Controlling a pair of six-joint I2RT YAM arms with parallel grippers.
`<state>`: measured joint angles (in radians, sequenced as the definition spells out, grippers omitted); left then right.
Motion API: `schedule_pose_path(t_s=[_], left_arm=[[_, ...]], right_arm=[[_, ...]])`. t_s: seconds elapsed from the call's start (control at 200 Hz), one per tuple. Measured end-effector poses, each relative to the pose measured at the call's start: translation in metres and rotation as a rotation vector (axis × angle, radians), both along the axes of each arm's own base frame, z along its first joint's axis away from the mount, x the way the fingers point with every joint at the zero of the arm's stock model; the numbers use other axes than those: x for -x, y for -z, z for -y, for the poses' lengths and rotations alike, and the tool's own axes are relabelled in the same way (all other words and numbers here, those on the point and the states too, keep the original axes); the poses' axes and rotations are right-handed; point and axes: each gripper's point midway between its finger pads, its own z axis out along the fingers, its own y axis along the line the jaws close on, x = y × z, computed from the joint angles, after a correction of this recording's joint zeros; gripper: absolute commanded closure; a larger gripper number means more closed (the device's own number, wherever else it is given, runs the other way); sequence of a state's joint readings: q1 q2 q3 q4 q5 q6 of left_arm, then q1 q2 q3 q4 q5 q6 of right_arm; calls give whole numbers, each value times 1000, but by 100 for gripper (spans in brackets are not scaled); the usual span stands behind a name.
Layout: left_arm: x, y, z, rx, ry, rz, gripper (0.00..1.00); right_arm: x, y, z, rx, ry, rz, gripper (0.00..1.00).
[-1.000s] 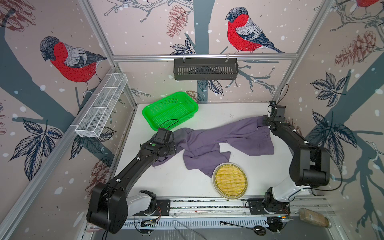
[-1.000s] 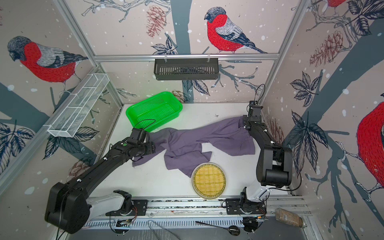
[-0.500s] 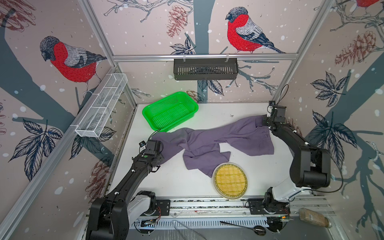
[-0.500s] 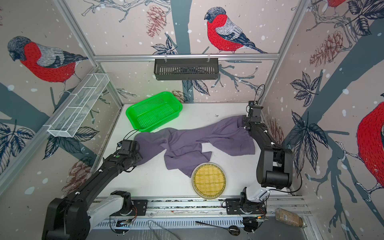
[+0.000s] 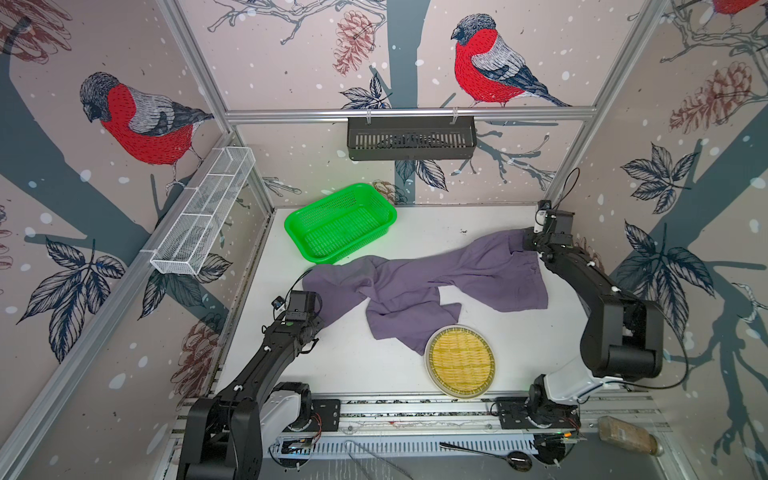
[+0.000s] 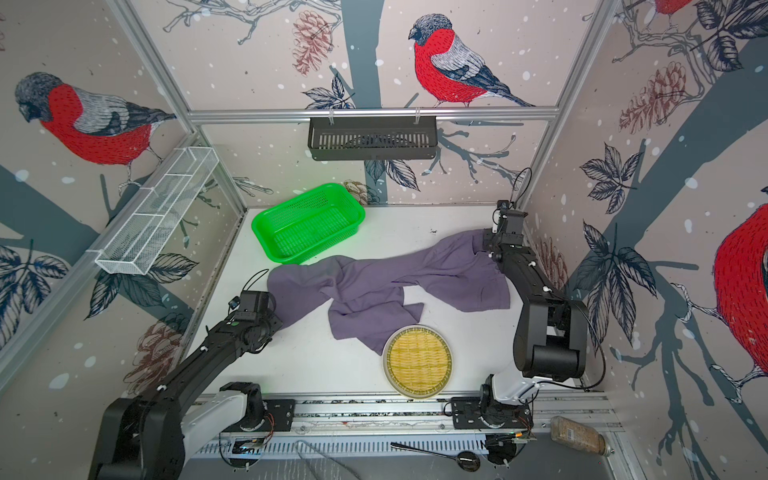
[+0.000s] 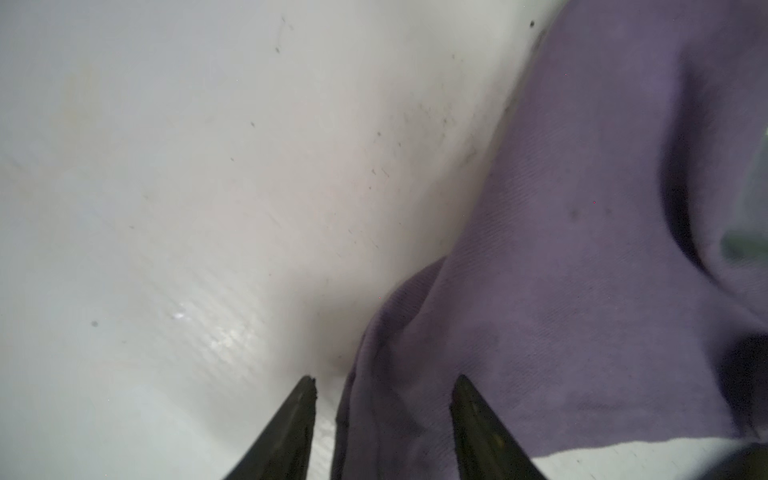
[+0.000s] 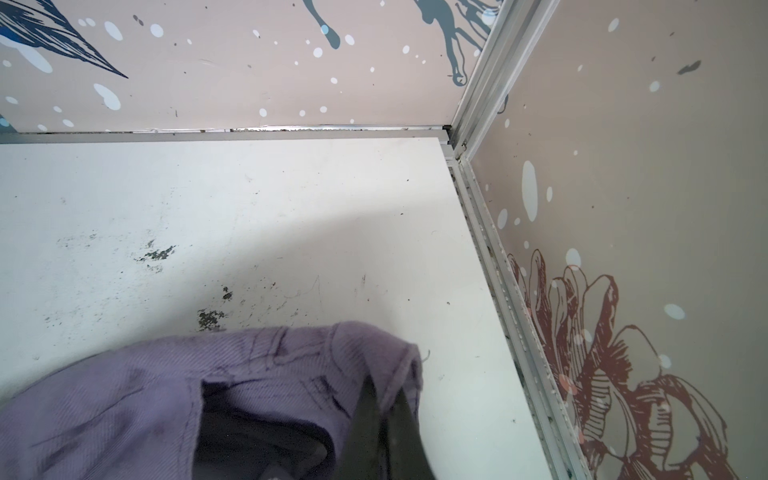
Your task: Fold and stack the trousers
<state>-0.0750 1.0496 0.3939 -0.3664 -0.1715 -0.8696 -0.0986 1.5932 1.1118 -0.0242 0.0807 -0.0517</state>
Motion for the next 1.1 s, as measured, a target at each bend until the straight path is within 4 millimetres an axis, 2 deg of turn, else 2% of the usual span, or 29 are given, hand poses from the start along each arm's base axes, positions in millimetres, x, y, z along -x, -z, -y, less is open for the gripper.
schedule_pose_path(t_s=[0.11, 0.225, 0.26, 0.29, 0.36, 0.425, 0.505, 0.635, 0.755, 0.911, 1.001, 1.096], left_arm=[[-5, 4, 2, 10, -1, 18, 63], [-8, 4, 3, 16, 1, 26, 92], [-7, 4, 3, 19, 5, 17, 97], [-7, 3, 5, 24, 11, 13, 100], [-12, -10, 6, 25, 18, 28, 100], [-23, -32, 6, 28, 18, 70, 100], [-39, -69, 7, 28, 25, 147, 100], [-47, -122, 5, 19, 22, 251, 100], [-40, -167, -2, -8, 0, 340, 100], [-24, -244, -24, -88, -95, 476, 100], [-12, -274, -37, -138, -151, 516, 100], [3, -288, -48, -168, -215, 539, 100]], right_arm=[[-1, 1, 0, -2, -2, -3, 96], [-2, -1, -1, -3, -5, 3, 96], [-2, -1, -1, -3, -4, 4, 96], [-2, -1, -1, -3, -4, 4, 96], [-2, -4, -1, -2, -4, 9, 96], [-1, -8, 0, -1, -4, 18, 96], [-1, -15, 0, 1, -3, 35, 96], [0, -29, 3, 6, 5, 64, 96], [5, -44, 6, 9, 14, 94, 96], [17, -73, 27, 26, 79, 157, 96], [29, -95, 46, 30, 141, 208, 96], [41, -113, 64, 40, 199, 253, 96]])
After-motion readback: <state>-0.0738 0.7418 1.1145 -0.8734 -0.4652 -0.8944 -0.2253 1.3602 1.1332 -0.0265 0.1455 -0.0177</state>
